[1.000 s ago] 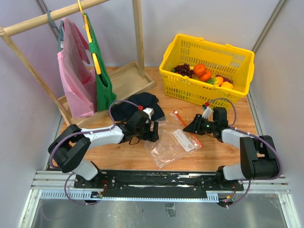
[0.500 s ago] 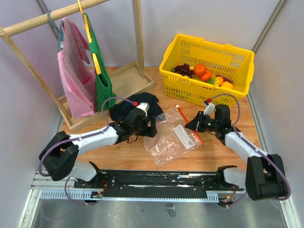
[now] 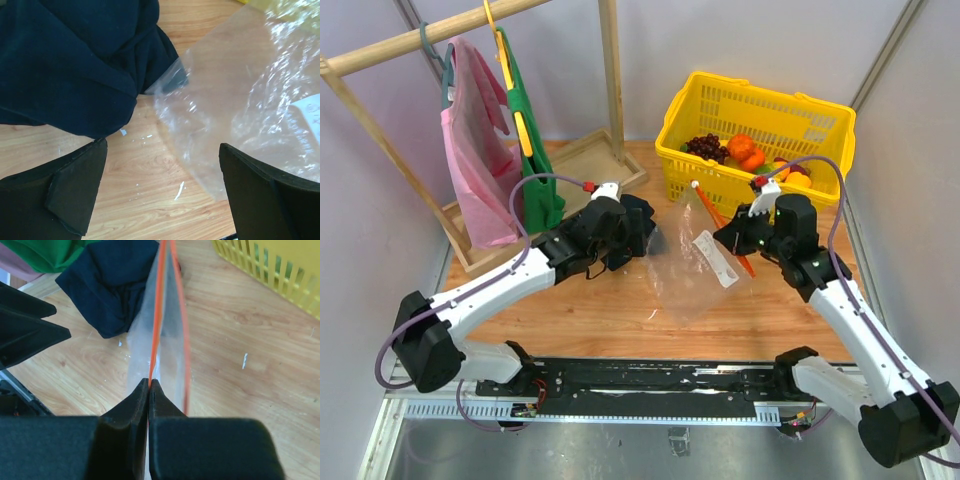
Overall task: Place the food in the zip-top bag and seal the zipper
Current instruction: Pick up the zipper food storage bag at the center of the board, then open the zipper of the food storage bag at the center of the board.
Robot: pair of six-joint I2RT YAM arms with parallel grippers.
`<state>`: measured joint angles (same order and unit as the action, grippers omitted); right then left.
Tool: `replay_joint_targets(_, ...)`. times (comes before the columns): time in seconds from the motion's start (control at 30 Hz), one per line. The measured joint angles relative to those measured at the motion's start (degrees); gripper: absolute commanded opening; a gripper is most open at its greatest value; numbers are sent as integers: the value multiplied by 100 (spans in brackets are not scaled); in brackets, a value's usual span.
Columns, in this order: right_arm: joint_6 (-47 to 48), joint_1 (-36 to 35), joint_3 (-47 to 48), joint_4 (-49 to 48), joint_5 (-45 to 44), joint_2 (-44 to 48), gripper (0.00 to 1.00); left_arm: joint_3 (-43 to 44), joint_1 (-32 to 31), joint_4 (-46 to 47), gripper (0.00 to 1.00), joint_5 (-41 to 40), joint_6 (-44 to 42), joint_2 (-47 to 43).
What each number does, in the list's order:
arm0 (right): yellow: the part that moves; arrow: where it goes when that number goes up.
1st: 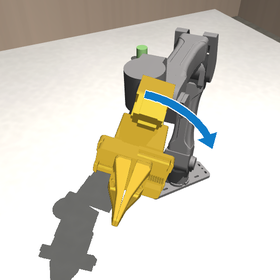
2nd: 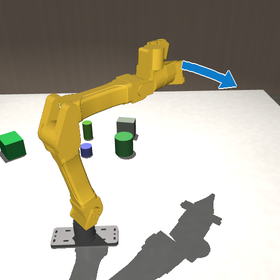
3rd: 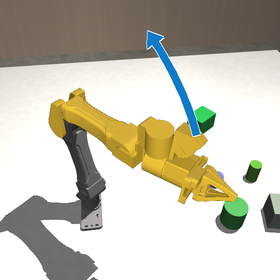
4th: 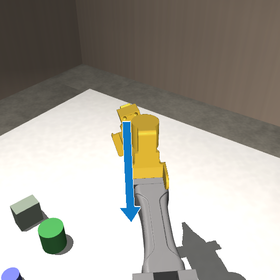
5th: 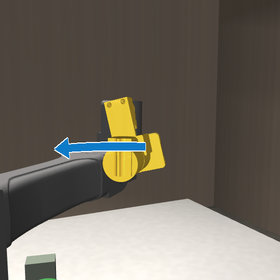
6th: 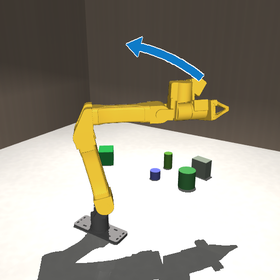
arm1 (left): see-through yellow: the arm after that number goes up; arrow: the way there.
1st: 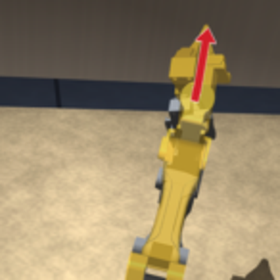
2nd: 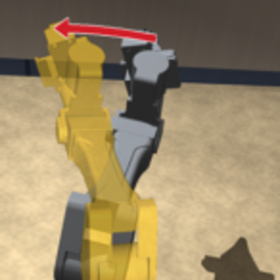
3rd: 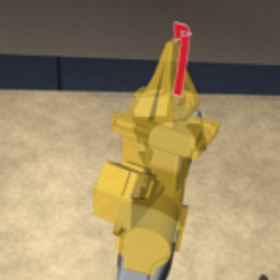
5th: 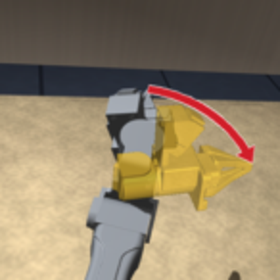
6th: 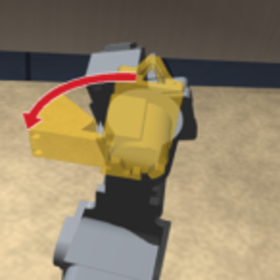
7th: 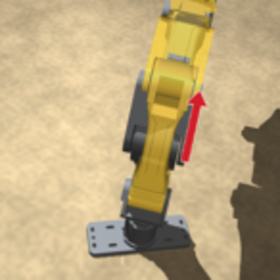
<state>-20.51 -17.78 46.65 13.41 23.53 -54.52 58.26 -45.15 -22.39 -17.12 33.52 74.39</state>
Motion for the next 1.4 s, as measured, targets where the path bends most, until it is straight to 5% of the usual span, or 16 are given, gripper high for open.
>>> replay_joint_targets(0.43,1058,-1834,1585,925,-2680,-68,1,313,0,-1056,99,-334,466,-728)
replay_joint_targets(0.7,1447,-3018,1434,713,-4111,-391,1,264,0,-807,99,-326,1108,-1213)
replay_joint_targets(1.17,1062,-4188,538,-413,-4859,-1001,1,-437,0,254,96,577,2861,-1163)
replay_joint_targets(1.4,691,-4369,529,-772,-4916,-1191,1,-636,0,452,86,796,3392,-1073)
